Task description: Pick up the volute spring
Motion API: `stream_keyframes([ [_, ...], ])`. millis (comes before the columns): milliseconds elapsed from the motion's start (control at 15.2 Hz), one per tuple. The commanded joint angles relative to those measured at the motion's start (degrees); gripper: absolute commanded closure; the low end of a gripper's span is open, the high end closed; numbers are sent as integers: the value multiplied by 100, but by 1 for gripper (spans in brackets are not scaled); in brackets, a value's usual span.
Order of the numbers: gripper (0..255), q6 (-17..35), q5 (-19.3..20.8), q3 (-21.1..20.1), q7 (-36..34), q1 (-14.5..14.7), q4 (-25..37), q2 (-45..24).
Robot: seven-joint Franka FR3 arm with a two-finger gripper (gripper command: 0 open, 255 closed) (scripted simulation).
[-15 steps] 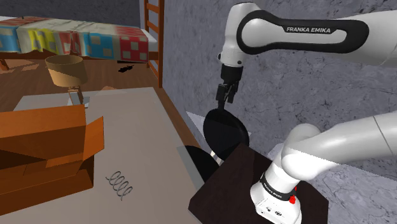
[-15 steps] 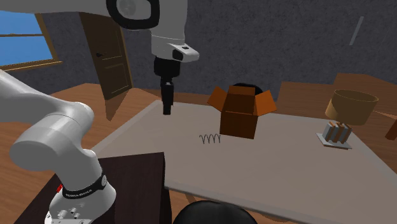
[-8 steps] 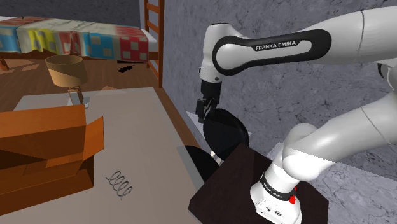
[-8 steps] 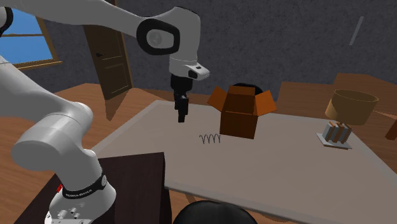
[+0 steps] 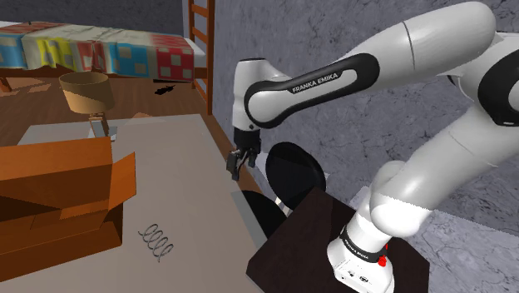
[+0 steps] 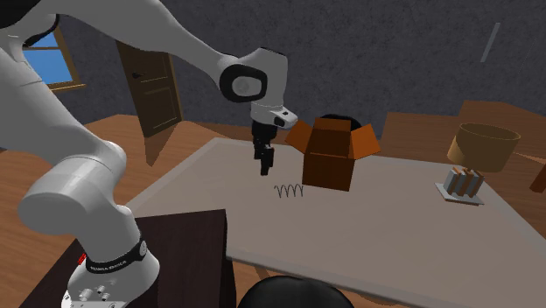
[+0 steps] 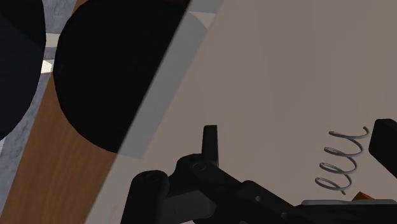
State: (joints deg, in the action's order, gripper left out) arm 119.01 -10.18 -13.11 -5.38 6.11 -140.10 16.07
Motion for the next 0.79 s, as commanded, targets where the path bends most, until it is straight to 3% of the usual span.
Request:
stream_keyframes([
  [0, 0, 368, 32, -117, -117, 31, 136, -473],
  [726, 0, 1629, 722, -452, -1029, 401, 1401, -2909],
])
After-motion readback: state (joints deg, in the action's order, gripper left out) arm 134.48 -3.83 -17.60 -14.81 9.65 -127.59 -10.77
